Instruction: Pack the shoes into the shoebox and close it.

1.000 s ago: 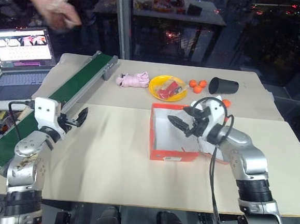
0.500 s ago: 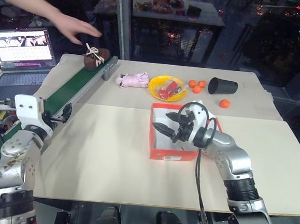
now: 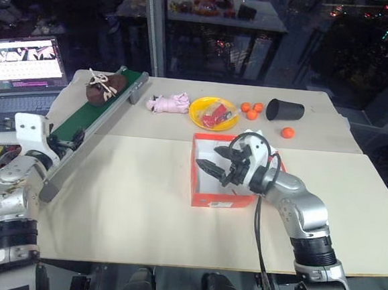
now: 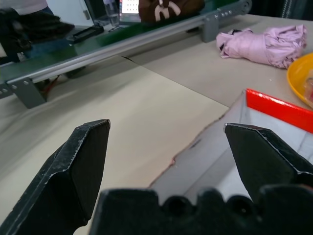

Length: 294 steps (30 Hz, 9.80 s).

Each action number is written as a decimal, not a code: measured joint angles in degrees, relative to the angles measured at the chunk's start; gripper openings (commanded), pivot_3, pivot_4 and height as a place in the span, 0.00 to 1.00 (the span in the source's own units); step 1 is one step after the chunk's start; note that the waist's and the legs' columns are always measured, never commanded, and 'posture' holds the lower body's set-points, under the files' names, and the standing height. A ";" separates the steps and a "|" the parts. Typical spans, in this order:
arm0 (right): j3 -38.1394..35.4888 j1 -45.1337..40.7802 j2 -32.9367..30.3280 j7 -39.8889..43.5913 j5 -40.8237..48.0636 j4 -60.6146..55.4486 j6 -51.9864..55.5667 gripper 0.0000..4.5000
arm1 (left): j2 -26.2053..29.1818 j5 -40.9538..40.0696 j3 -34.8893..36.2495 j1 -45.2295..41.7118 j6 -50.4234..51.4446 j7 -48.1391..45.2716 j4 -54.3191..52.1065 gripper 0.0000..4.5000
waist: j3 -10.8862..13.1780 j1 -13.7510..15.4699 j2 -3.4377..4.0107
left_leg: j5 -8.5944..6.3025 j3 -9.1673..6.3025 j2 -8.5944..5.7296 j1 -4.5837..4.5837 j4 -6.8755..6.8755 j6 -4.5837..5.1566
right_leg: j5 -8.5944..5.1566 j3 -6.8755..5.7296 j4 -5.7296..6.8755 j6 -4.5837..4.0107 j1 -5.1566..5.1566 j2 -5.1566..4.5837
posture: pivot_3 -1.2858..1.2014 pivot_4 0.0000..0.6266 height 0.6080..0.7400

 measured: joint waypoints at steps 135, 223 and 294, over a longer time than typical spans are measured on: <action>7.13 -26.42 -13.93 -15.50 0.76 25.15 42.60 0.10 | -19.84 -13.88 -12.01 -5.08 20.26 4.96 -30.57 1.00 | 0.31 0.69 -0.14 | 0.13 0.01 -0.08 -0.39 0.12 0.10 | 0.11 -0.02 -0.09 0.10 -0.08 -0.09 | 0.52 0.24 1.00; 7.35 -4.94 1.68 5.77 -1.29 -2.49 -0.57 0.98 | 10.04 6.92 -5.49 -24.05 -13.75 -12.62 41.66 1.00 | 0.31 0.88 -0.20 | 0.15 0.10 0.01 -0.27 0.06 0.04 | 0.19 -0.09 0.01 0.02 -0.17 -0.06 | 0.52 0.24 1.00; -23.30 -14.03 2.68 -29.97 43.02 1.69 20.82 1.00 | -24.22 -19.81 -16.69 -26.65 34.00 -5.09 -28.27 0.06 | 0.42 -0.12 -0.50 | 0.23 -0.06 -0.02 -1.04 0.75 0.02 | 0.13 -0.10 0.76 0.15 -0.71 -0.09 | 0.52 0.24 1.00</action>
